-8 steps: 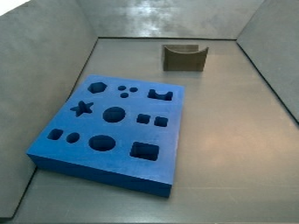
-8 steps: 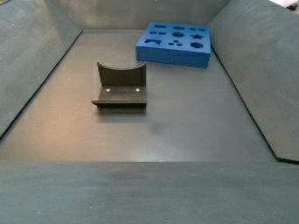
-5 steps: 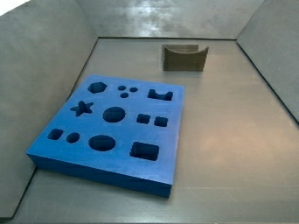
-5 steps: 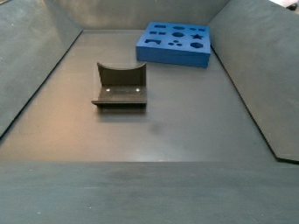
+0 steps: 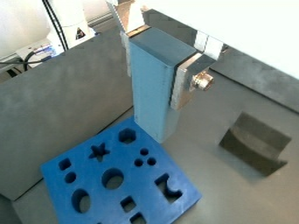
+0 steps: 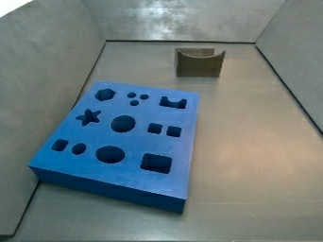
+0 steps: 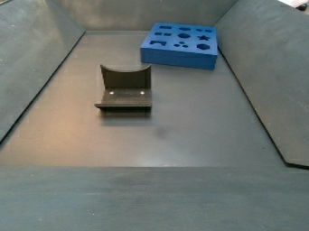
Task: Insert the rectangle object.
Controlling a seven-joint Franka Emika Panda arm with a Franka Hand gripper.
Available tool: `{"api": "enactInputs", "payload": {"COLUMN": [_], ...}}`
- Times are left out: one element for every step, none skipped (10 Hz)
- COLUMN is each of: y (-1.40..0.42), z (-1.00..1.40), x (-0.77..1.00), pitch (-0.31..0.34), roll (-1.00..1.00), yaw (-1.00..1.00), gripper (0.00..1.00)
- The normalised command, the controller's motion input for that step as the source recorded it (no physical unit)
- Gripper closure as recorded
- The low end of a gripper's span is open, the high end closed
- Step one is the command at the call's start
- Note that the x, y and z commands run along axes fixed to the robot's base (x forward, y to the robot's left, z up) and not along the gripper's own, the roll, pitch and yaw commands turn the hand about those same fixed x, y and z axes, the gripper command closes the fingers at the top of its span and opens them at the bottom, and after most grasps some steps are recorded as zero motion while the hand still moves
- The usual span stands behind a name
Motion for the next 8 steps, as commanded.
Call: {"api": "enactInputs", "payload": {"y": [-0.4, -0.4, -0.41, -0.4, -0.41, -0.35, -0.24, -0.18], "z": [-0.69, -0.71, -0.75, -0.8, -0.97, -0.89, -0.73, -0.65], "x": [0.1, 0.09, 0.08, 0.07, 0.24, 0.46, 0.33, 0.22], "pitch": [-0.071, -0.079, -0.076, -0.08, -0.049, -0.003, 0.0, 0.0], "roll": [0.04, 0.03, 0.05, 0.06, 0.12, 0.2, 0.22, 0.23], "yaw": [-0.67, -0.67, -0.68, -0.68, -0.61, -0.3, -0.14, -0.09], "gripper": [1.0, 1.0, 1.0, 1.0, 1.0, 1.0, 1.0, 1.0]}}
